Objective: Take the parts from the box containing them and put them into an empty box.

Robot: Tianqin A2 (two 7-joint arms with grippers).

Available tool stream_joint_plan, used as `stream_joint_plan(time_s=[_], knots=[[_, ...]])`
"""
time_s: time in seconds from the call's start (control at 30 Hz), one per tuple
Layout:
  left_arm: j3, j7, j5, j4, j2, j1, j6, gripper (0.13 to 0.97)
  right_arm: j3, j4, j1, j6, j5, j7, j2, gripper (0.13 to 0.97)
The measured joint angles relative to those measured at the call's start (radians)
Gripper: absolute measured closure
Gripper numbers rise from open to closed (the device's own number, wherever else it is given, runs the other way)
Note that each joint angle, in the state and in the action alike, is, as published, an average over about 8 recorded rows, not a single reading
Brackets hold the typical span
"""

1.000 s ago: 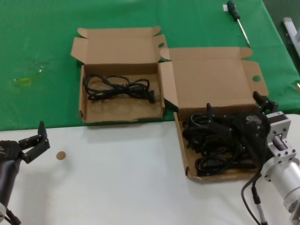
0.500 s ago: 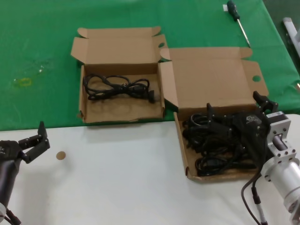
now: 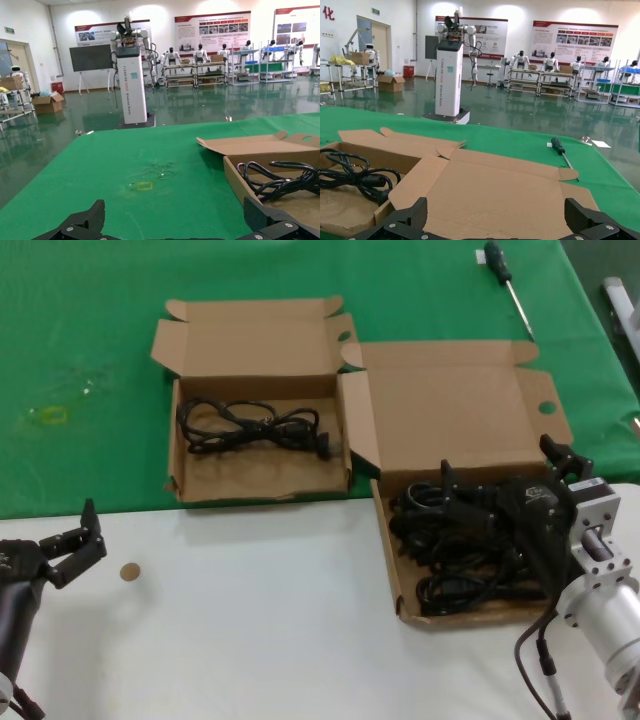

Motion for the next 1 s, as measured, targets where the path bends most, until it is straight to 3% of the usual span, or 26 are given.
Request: stream_joint_plan(time_s=[1.0], knots=[[0.000,0.000,0.000,0.000,0.000,0.000,0.000,0.132,0.000,0.000,0.000,0.000,0.000,0.000,0.000,0.129]])
